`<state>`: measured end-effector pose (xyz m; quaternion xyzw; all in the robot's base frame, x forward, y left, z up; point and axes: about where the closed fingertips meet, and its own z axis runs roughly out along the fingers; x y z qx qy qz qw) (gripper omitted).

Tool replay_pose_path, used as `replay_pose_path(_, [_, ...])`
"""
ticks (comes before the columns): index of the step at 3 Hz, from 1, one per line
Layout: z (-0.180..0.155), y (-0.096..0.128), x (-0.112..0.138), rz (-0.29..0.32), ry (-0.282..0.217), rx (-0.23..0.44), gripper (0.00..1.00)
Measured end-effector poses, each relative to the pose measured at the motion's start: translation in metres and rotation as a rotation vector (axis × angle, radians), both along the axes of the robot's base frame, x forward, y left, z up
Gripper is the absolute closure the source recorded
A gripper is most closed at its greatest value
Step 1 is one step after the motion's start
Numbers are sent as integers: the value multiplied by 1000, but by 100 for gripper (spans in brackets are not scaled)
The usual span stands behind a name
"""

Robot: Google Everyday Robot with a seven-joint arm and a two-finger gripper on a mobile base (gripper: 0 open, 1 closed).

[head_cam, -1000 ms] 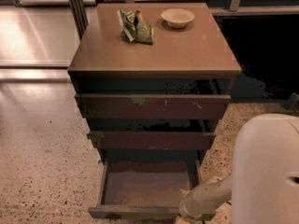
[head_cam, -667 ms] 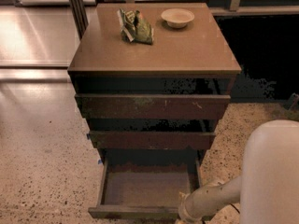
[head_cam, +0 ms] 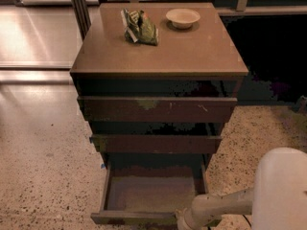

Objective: Close bottom drawer

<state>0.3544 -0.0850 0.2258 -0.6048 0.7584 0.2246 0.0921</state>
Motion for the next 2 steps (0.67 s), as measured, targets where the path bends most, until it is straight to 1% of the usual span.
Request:
replay_pose_path(1, [-35, 9, -11, 52, 61, 17, 0])
replay_pose_path(2, [-34, 9, -11, 53, 61, 19, 0])
